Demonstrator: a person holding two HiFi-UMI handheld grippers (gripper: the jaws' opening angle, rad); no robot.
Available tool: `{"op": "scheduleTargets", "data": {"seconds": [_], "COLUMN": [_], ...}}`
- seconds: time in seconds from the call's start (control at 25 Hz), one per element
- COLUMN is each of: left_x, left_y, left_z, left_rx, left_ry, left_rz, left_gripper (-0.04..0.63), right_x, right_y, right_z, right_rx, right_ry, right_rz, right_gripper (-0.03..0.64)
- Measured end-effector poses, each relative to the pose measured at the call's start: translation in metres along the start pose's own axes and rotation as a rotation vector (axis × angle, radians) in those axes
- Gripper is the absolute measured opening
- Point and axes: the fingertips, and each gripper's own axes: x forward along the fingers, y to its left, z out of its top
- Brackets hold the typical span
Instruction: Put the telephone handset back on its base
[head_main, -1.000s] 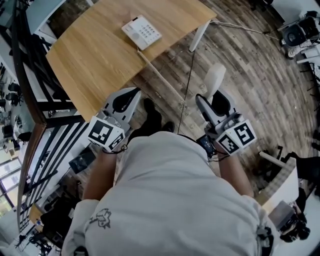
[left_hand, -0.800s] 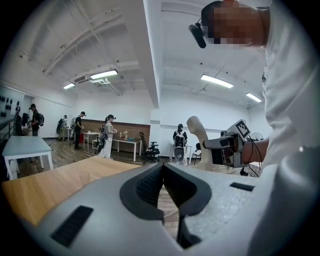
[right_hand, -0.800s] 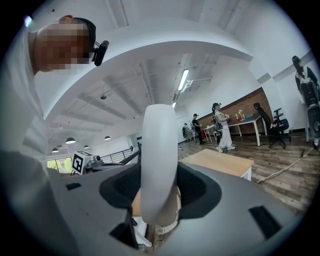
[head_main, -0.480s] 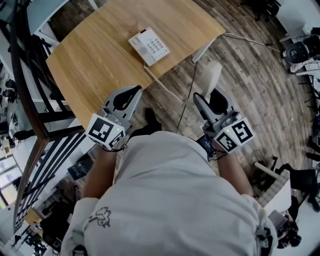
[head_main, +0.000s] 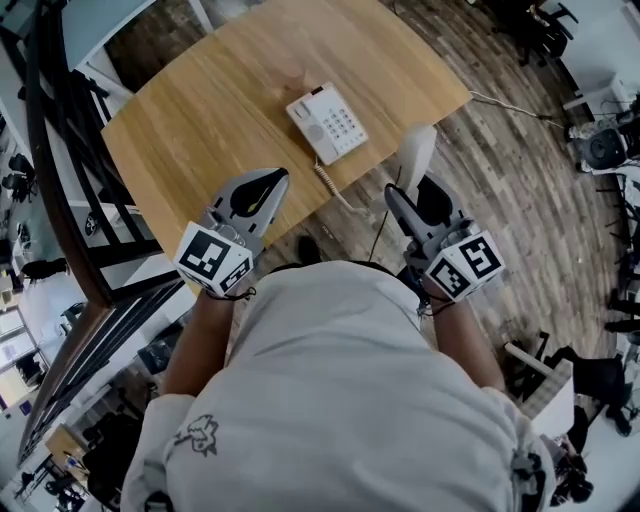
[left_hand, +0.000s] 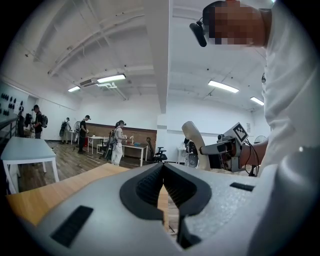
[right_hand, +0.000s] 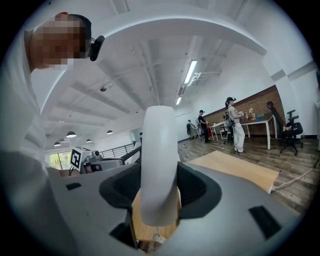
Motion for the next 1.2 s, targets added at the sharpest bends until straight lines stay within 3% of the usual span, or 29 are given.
{"op": "scheduleTargets", "data": {"seconds": [0.48, 1.2], "left_x": [-0.021, -0.021], "left_y": [0.037, 0.091], "left_z": [-0.011, -0.040], "left_rx": [-0.038, -0.125], "left_ry": [-0.004, 0.035], "left_rz": [0.062, 0.263], "left_gripper": [0.006, 0.006], "right_x": [0.063, 0.157], "right_y": [0.002, -0.036], "right_z": [-0.023, -0.073], "right_rx": [-0.051, -0.028], "right_ry": [0.113, 0.295], "right_rz": [0.053, 0.191], "right_gripper": [0.222, 0.222]}}
